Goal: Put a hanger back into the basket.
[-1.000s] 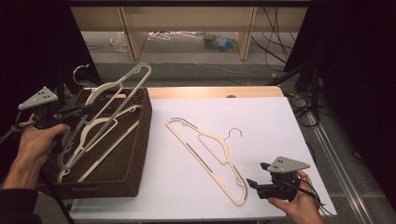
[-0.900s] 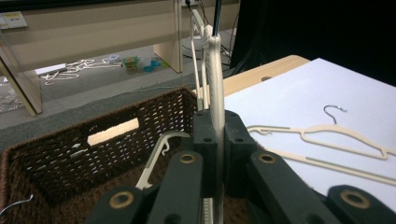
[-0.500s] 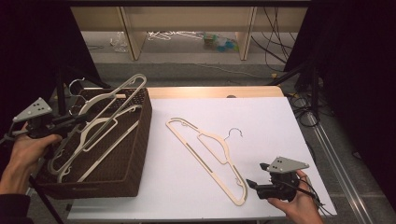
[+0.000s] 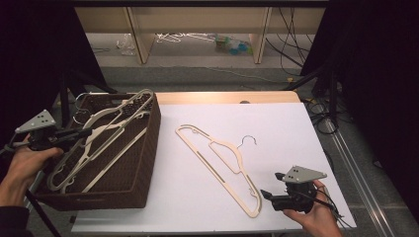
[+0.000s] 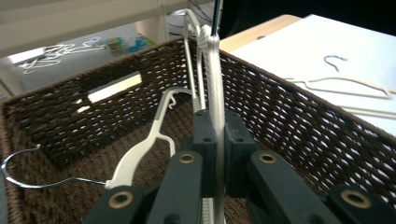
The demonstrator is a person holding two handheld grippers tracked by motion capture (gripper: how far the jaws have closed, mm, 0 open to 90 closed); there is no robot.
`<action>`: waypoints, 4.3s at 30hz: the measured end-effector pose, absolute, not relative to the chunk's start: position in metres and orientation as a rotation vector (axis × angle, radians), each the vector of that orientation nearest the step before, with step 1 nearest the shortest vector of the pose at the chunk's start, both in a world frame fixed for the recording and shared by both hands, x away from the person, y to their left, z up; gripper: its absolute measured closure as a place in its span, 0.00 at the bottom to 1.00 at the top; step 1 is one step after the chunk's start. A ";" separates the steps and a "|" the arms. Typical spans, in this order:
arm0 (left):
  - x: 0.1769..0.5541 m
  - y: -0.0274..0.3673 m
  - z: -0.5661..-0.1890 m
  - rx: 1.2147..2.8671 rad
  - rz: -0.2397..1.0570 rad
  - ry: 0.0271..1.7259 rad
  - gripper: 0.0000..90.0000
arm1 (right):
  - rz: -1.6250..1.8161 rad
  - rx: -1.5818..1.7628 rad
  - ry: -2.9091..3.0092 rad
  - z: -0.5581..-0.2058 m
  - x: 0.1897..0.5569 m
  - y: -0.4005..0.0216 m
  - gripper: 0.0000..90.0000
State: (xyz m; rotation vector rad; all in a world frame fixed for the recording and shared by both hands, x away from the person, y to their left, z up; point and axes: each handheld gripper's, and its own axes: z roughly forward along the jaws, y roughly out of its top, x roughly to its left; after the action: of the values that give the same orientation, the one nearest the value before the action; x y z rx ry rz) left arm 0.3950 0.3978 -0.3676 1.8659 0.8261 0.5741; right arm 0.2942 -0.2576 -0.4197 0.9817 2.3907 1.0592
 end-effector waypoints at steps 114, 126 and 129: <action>0.281 0.151 -0.436 1.895 0.481 0.803 0.19 | 0.939 1.094 2.481 -0.453 0.331 -0.230 0.30; 0.282 0.154 -0.438 1.907 0.479 0.808 0.20 | 0.799 1.077 2.586 -0.466 0.370 -0.207 0.48; 0.282 0.154 -0.438 1.908 0.476 0.807 0.20 | 0.756 1.100 2.599 -0.468 0.375 -0.203 0.52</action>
State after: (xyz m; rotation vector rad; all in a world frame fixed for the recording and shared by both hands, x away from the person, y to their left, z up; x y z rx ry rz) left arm 0.2823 0.1536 -0.4384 1.9075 0.8067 0.4764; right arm 0.3749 -0.2028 -0.4683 1.0998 2.5986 0.7563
